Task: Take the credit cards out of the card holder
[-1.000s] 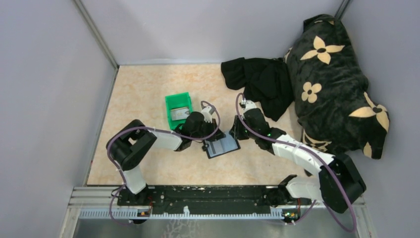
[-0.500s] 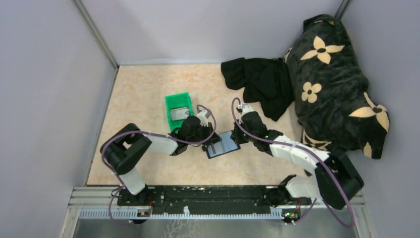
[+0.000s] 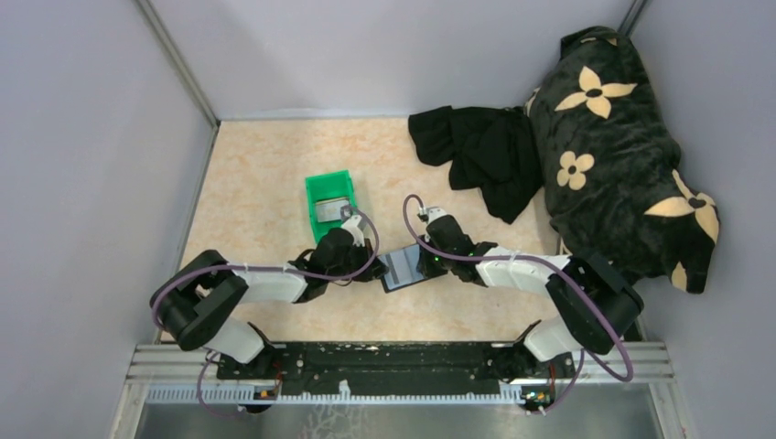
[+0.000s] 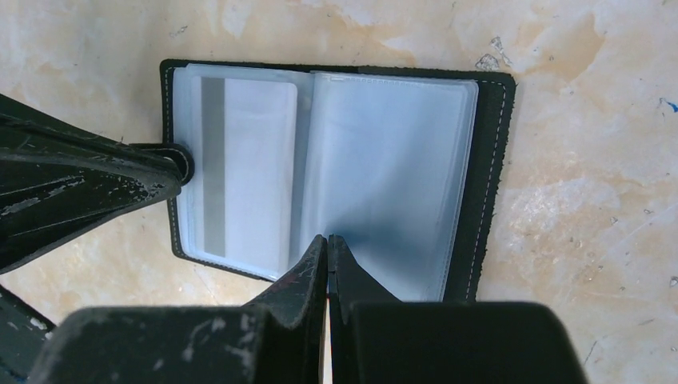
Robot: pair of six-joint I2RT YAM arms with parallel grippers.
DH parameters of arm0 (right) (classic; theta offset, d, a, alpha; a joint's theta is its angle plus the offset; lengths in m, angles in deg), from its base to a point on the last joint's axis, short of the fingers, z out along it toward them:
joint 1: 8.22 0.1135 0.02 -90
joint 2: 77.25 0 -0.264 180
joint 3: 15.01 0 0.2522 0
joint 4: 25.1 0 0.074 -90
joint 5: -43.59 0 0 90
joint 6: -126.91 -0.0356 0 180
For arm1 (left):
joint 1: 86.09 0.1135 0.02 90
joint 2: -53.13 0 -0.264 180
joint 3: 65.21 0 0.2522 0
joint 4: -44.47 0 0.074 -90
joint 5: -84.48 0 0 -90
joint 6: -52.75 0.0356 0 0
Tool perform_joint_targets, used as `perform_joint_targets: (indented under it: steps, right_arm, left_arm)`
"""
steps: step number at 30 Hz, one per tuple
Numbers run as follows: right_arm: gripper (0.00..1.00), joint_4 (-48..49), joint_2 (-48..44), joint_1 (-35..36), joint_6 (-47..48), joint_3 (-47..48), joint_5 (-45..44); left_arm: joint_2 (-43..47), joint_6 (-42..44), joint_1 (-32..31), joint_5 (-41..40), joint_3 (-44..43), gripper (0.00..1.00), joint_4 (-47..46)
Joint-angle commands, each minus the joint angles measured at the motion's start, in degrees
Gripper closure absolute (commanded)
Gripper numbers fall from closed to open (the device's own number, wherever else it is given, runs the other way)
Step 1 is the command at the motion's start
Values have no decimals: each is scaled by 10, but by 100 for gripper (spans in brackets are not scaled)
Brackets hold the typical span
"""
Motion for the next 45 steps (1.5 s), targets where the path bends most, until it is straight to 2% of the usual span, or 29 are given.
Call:
perform_joint_targets:
  steps: [1, 7, 16, 23, 37, 45]
  right_arm:
    - [100, 28, 11, 5, 0, 26, -4]
    - [100, 25, 18, 6, 3, 31, -9]
    - [100, 18, 22, 5, 6, 32, -8]
    - [100, 24, 19, 11, 3, 25, -4]
    - [100, 37, 31, 14, -1, 21, 8]
    - [100, 37, 29, 14, -1, 20, 7]
  left_arm:
    - [-4, -21, 0, -24, 8, 100, 39]
    - [21, -23, 0, -46, 15, 98, 78]
    - [-5, -23, 0, -48, 3, 97, 78]
    - [-52, -25, -1, -25, -15, 97, 64]
    - [-56, -14, 0, 6, -54, 96, 42]
    - [-86, -16, -1, 42, -80, 91, 21]
